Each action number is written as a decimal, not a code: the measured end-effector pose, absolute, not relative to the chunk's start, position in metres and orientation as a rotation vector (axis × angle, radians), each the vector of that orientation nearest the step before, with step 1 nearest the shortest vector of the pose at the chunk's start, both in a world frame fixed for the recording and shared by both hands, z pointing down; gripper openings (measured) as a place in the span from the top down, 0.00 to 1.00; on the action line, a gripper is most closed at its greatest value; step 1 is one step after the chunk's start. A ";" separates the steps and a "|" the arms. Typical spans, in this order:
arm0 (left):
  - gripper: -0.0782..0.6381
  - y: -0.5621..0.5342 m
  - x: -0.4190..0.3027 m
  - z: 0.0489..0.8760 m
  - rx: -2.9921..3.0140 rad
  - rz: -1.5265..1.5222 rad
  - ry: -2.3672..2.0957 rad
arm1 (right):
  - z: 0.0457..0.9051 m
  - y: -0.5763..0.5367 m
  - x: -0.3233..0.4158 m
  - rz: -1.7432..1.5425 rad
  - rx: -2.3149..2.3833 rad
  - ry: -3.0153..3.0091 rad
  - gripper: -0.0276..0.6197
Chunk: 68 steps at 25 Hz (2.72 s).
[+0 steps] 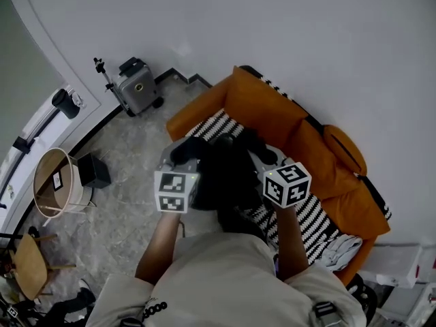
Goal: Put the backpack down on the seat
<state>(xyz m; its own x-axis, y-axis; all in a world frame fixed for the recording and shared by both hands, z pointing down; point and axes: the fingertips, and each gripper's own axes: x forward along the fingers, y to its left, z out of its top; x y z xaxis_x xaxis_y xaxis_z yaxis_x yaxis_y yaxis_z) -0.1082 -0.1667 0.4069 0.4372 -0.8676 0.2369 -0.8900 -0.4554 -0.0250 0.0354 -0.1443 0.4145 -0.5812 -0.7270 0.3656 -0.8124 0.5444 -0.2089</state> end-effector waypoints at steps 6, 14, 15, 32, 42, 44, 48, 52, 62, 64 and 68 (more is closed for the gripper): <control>0.88 -0.224 -0.103 0.420 2.547 0.364 -1.560 | 0.426 -0.200 0.038 0.558 1.264 -2.515 0.95; 0.88 -0.306 -0.089 0.442 2.502 0.415 -1.552 | 0.448 -0.278 0.050 0.603 1.227 -2.482 0.95; 0.88 -0.316 -0.089 0.445 2.491 0.420 -1.554 | 0.451 -0.288 0.051 0.609 1.217 -2.479 0.95; 0.88 -0.460 -0.084 0.531 2.232 0.527 -1.591 | 0.525 -0.436 0.062 0.732 0.968 -2.419 0.95; 0.88 -0.528 -0.081 0.582 2.167 0.586 -1.609 | 0.583 -0.505 0.066 0.802 0.875 -2.366 0.95; 0.88 -0.540 -0.083 0.595 2.148 0.612 -1.603 | 0.597 -0.516 0.065 0.824 0.864 -2.335 0.95; 0.88 -0.562 -0.086 0.620 2.106 0.636 -1.596 | 0.619 -0.537 0.063 0.846 0.833 -2.298 0.95; 0.88 -0.586 -0.093 0.634 2.078 0.623 -1.598 | 0.630 -0.560 0.062 0.870 0.833 -2.313 0.95; 0.87 -0.623 -0.104 0.660 2.059 0.650 -1.632 | 0.668 -0.598 0.058 0.949 0.862 -2.272 0.93; 0.87 -0.628 -0.109 0.664 2.060 0.646 -1.629 | 0.673 -0.603 0.056 0.951 0.869 -2.263 0.91; 0.86 -0.631 -0.112 0.680 2.052 0.663 -1.590 | 0.683 -0.607 0.054 0.967 0.867 -2.244 0.89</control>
<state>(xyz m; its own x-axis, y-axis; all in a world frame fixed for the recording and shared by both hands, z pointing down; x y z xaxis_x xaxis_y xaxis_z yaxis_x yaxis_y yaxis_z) -0.1124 -0.6306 0.6798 0.2166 -0.7508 0.6239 -0.9717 -0.2275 0.0637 0.0539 -0.6073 0.6834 -0.6458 -0.3412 0.6830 -0.7309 0.5349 -0.4239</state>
